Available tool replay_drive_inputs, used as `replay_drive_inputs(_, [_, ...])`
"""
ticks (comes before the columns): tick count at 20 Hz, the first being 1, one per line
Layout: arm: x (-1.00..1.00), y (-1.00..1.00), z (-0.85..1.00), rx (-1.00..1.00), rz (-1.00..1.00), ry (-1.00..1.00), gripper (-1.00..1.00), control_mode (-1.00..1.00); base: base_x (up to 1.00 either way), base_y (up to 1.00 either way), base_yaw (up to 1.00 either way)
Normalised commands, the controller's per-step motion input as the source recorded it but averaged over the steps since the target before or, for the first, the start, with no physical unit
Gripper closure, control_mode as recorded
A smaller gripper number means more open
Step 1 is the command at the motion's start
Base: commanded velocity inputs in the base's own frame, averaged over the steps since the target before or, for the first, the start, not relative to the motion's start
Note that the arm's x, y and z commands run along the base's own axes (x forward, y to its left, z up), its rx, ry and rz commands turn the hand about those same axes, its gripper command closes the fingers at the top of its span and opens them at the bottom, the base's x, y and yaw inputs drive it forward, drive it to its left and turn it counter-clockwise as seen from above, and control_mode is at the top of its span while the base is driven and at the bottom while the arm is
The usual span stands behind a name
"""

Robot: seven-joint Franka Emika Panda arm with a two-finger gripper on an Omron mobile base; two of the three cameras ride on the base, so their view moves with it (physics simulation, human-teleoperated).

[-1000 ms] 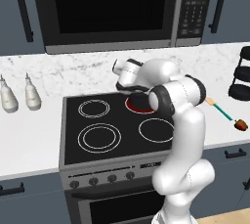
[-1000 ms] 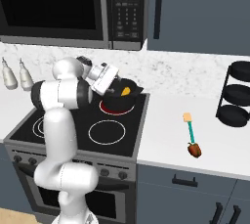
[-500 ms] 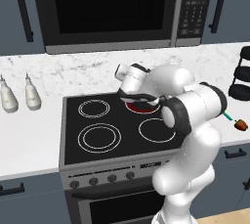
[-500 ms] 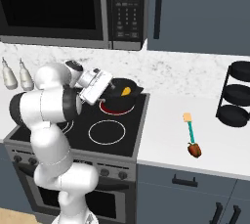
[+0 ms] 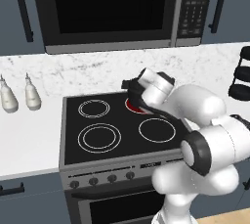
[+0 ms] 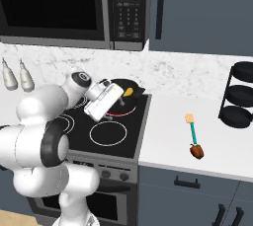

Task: Put the bell pepper and corn in the pot. Retrieve the spatula and lightly stir the vegetables in the pot.

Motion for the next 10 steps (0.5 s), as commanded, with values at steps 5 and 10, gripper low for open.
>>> replay_drive_inputs(5, [-0.72, -1.00, -0.01, 0.13, 0.00, -0.02, -1.00, -1.00, 0.00, 0.00, 0.00])
replay_drive_inputs(10, [-0.19, -1.00, -0.19, 0.08, 0.00, -0.01, -1.00, -1.00, 0.00, 0.00, 0.00])
